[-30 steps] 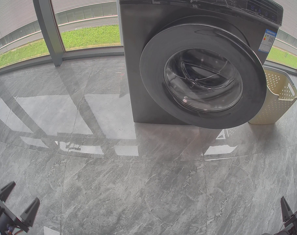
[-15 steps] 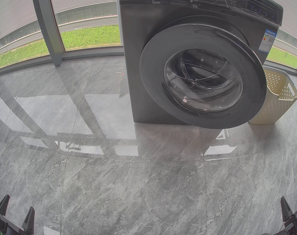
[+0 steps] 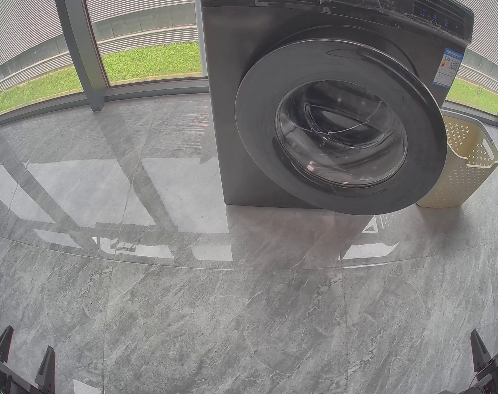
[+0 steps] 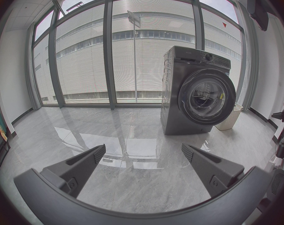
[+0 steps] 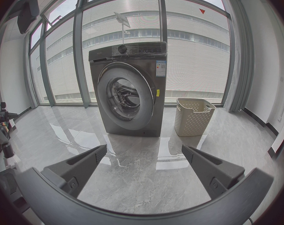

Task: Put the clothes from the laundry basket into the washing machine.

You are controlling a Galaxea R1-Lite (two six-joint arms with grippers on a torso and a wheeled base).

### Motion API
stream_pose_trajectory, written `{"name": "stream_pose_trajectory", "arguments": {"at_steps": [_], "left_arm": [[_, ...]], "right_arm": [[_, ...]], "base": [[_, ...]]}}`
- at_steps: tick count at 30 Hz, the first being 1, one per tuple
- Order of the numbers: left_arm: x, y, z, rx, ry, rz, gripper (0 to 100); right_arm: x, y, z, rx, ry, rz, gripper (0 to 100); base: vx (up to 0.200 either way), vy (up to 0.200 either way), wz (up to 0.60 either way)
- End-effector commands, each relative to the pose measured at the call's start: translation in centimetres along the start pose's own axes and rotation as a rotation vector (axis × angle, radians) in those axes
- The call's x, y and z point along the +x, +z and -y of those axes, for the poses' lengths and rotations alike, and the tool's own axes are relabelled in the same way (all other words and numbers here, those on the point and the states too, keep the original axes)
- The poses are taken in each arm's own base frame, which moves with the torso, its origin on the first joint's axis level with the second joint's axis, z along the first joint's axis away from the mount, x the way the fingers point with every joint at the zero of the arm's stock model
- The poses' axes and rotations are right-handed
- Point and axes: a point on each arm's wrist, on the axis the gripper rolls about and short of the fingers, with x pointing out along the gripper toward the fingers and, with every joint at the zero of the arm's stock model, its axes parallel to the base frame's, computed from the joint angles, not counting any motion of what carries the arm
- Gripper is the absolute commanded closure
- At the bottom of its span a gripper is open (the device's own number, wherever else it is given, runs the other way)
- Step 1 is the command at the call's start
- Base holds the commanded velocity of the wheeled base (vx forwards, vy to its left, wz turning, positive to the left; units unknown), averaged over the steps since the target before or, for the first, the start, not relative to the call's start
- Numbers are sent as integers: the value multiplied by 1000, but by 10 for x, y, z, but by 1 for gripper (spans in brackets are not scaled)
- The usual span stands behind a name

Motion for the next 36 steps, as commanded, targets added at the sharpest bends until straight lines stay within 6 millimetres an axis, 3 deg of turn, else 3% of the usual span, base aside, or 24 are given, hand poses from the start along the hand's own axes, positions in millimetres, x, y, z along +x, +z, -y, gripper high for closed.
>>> {"name": "stream_pose_trajectory", "arguments": {"at_steps": [1, 22, 25, 27, 28, 30, 33, 34, 36], "left_arm": [[0, -5, 0, 3, 2, -6, 0], [0, -5, 0, 8, 3, -4, 0], [0, -5, 0, 8, 3, -4, 0], [0, -5, 0, 8, 3, -8, 0], [0, -5, 0, 8, 3, -6, 0], [0, -5, 0, 8, 0, -8, 0], [0, -5, 0, 8, 0, -6, 0], [0, -5, 0, 11, 0, -8, 0], [0, -5, 0, 11, -2, -8, 0]], "right_arm": [[1, -5, 0, 0, 0, -7, 0], [1, -5, 0, 7, -9, -9, 0], [0, -3, 0, -3, 0, 10, 0], [-5, 17, 0, -3, 17, 100, 0], [-5, 17, 0, -3, 17, 100, 0], [-10, 55, -1, -6, 60, 137, 0], [-1, 63, -2, -4, 96, 68, 0], [18, 67, -2, 11, 160, -49, 0], [38, 72, -3, 35, 207, -144, 0]], "base": [[0, -200, 0], [0, -200, 0], [0, 0, 0], [0, 0, 0], [0, 0, 0], [0, 0, 0], [133, 0, 0], [200, 0, 0], [200, 0, 0]]}}
